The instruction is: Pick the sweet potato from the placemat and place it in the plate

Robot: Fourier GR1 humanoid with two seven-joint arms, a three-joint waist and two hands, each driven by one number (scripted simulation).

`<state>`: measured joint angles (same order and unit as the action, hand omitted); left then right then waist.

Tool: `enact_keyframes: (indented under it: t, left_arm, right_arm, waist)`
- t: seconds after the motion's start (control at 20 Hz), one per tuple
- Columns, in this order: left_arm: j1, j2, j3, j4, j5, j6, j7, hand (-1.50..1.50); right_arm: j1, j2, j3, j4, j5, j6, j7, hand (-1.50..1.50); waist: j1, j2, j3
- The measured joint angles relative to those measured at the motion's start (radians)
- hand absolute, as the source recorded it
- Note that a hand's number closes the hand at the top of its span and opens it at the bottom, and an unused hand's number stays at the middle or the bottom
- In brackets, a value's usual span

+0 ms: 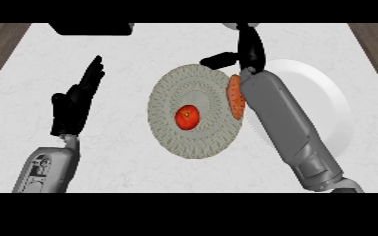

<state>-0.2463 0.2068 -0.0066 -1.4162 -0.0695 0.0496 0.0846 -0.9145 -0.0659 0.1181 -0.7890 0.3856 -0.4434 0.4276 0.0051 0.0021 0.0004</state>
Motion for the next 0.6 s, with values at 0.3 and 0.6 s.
enact_keyframes:
  t: [0.3, 0.6]
  left_arm:
    - [0.018, 0.006, 0.020, 0.005, 0.005, -0.002, -0.011, 0.00]
    - [0.026, 0.015, 0.032, -0.018, 0.014, -0.015, 0.012, 0.00]
  right_arm:
    - [0.111, -0.075, -0.082, -0.185, -0.037, -0.070, 0.034, -1.50]
    - [0.338, -0.193, -0.136, -0.485, -0.098, -0.016, 0.078, -1.50]
  waist:
    - [-0.021, -0.008, 0.000]
    - [-0.033, -0.012, -0.001]
